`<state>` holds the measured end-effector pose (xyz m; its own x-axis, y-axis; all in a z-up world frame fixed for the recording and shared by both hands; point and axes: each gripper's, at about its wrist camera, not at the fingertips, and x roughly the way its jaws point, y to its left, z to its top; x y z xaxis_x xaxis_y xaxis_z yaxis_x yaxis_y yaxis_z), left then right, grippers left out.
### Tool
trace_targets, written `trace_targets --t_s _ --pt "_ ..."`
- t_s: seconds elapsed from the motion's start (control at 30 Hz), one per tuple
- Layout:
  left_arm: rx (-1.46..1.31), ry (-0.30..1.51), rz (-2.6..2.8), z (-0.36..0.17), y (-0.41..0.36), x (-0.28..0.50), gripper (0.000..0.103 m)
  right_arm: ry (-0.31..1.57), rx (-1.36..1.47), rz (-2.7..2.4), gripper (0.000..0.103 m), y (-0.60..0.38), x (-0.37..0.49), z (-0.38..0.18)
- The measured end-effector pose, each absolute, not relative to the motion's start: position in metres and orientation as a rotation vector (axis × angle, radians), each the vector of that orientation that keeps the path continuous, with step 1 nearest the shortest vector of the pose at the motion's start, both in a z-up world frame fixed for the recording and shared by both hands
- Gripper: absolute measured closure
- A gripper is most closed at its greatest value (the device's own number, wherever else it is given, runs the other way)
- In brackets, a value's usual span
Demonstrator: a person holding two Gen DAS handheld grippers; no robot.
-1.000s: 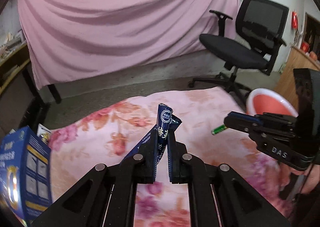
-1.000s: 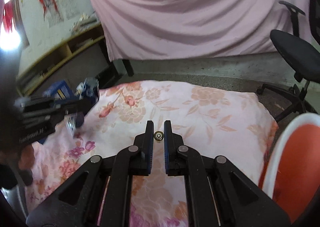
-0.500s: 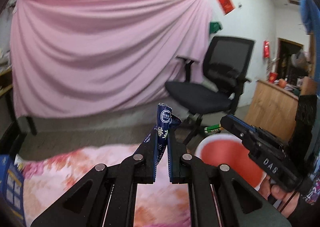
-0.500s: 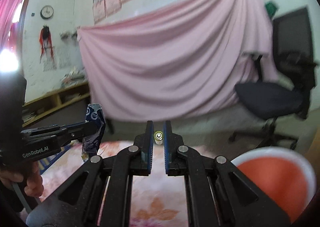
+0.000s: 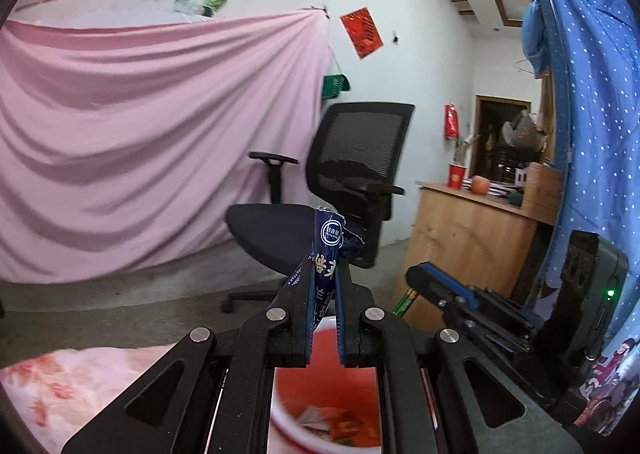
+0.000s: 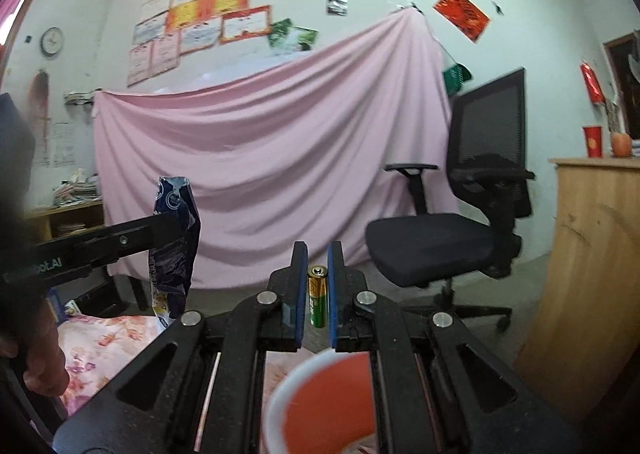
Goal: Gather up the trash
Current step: 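Lift the wrapper with the left tool while the right tool carries the battery over the bucket, then open the left tool over the bucket while the right tool opens to drop the battery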
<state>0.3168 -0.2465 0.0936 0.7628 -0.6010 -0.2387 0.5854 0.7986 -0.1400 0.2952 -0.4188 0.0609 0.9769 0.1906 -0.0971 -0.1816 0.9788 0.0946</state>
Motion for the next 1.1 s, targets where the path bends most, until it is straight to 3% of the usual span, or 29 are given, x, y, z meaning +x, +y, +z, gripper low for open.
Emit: trace_targets --t_s 0.33,0.9,1.0,1.1 --pt "-0.125 0.415 -0.719 0.063 -0.299 0.340 0.096 0.230 0.141 0.114 0.071 -0.472 0.302 0.033" --pt "-0.118 0.670 -0.650 0.015 -0.318 0.367 0.095 0.426 0.200 0.096 0.071 -0.497 0.328 0.001" --pt "-0.097 0.691 -0.632 0.010 -0.318 0.368 0.093 0.454 0.201 0.097 0.071 -0.495 0.331 -0.003" --pt "-0.098 0.701 -0.623 0.007 -0.315 0.368 0.082 0.473 0.200 0.097 0.070 -0.494 0.334 -0.007"
